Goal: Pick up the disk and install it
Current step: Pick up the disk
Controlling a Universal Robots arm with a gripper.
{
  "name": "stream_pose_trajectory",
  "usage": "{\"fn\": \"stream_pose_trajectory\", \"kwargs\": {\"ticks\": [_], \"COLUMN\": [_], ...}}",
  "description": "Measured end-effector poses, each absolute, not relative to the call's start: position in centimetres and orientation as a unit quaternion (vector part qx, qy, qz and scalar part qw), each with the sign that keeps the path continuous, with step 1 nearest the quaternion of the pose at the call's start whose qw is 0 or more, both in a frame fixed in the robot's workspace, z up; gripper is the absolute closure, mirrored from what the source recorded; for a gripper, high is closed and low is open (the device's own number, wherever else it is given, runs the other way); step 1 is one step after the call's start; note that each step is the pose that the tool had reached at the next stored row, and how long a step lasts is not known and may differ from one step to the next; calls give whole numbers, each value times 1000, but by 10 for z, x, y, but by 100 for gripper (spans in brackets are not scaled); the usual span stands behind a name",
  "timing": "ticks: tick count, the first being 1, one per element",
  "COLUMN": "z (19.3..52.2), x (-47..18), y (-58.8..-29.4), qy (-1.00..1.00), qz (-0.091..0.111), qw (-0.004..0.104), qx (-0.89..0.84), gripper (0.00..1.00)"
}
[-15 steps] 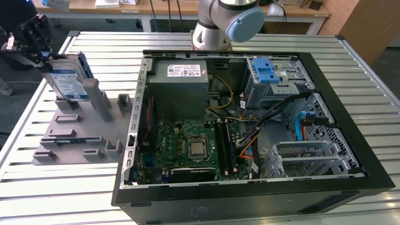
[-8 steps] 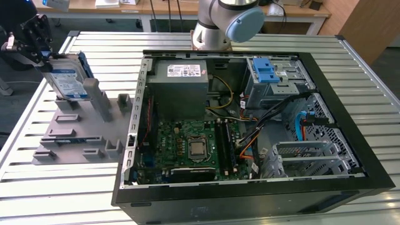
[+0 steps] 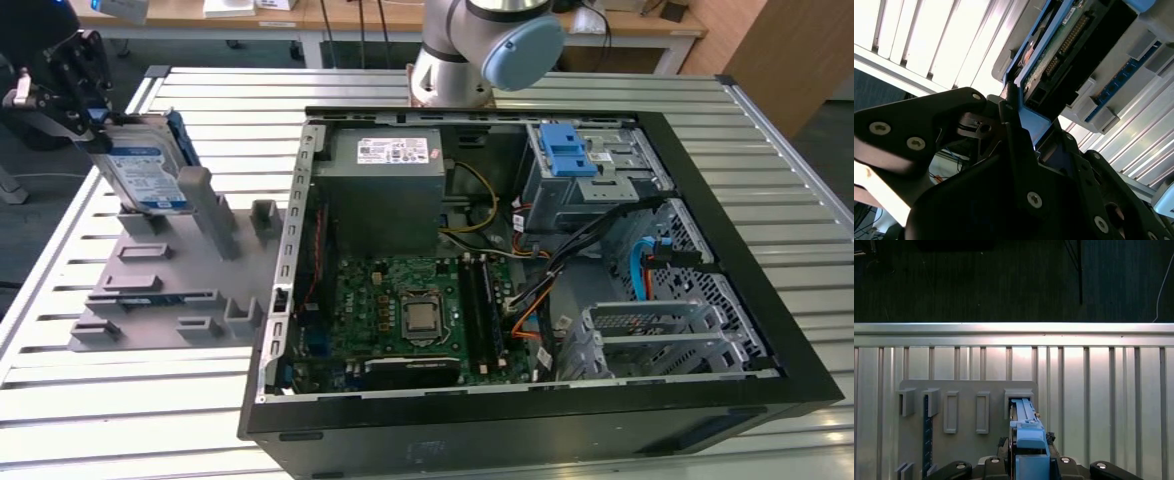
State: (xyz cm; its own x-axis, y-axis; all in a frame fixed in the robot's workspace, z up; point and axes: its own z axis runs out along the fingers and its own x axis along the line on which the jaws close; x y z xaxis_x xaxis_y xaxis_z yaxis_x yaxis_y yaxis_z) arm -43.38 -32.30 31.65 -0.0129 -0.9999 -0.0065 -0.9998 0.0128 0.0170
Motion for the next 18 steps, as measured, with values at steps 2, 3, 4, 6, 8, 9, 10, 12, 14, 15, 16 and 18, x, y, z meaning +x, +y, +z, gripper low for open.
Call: {"fn": "stream_pose_trajectory", "kwargs": {"ticks": [2,3,4,6,8,9,10,12,14,15,16,18], "z": [317,317,317,317,318,318,318,318,320,320,321,322], "x": [-434,-434,-434,-434,-434,-434,-434,-434,-434,-434,-434,-434], "y": [-323,-323,-323,-323,-323,-323,-323,-323,-322,-322,-322,-322], "qy": [-712,-712,-712,-712,-712,-712,-712,-712,-712,-712,-712,-712], "qz": [-8,-8,-8,-8,-8,-8,-8,-8,-8,-8,-8,-8], "qw": [4,4,4,4,4,4,4,4,4,4,4,4], "qx": [703,703,703,703,703,703,703,703,702,703,703,702], "gripper": [64,64,64,64,64,64,64,64,64,64,64,64]}}
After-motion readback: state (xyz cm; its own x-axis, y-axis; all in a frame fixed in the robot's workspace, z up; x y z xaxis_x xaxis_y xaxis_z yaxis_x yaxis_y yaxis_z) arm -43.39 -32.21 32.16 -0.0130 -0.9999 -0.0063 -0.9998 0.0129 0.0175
